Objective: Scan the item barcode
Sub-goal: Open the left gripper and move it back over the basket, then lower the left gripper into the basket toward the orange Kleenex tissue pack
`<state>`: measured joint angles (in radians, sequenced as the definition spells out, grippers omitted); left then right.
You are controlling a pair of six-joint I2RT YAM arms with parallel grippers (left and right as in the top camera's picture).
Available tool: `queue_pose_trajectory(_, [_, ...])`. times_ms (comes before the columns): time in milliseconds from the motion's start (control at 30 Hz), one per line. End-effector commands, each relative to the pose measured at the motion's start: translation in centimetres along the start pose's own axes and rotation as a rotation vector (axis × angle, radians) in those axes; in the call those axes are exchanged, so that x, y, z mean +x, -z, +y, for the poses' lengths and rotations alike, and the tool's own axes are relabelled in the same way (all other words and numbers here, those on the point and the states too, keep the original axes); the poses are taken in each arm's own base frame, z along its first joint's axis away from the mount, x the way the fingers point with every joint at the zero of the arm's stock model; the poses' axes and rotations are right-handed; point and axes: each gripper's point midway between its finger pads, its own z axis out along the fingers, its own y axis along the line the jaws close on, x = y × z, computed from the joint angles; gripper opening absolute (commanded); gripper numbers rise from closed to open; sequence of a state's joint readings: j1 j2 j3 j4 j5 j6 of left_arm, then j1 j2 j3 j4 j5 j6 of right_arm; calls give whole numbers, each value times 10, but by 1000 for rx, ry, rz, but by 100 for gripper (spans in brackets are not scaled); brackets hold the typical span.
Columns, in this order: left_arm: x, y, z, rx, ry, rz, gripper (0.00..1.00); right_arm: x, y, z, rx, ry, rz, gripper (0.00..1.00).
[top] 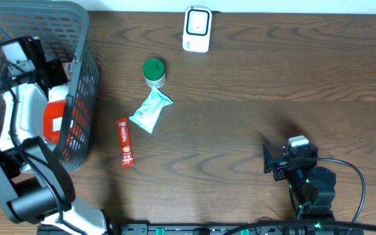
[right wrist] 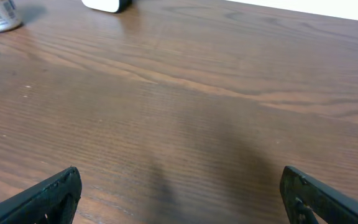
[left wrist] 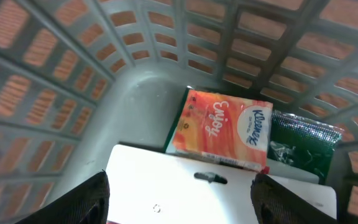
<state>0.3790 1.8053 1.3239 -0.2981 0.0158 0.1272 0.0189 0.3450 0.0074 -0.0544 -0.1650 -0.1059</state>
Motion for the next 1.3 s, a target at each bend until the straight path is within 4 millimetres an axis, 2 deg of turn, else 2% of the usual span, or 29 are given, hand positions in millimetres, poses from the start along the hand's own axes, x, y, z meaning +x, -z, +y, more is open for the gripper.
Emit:
queue_pose_trajectory(0, [-1,-8,-2,22,13,-9,73,2,0,-1,11,-13,7,99])
queue_pose_trajectory(433, [1,-41,0,15,12,-44,73,5,-1,-1,10,-16,22,99])
queue_pose_trajectory(633, [19,-59,1,20,-33,2,73,15,-3,0,6,-22,63,99])
queue_pose_trajectory(767, [28,-68,-8,72,-89,15,74,20,-4,0,4,-25,85,99])
queue_pose_trajectory(1033, [37,-83,-10,81,-129,22,76,30,-5,1,-1,-36,128,99])
queue_pose_trajectory(1267, [36,-80,-31,202,-136,2,80,34,-6,1,0,-75,146,99])
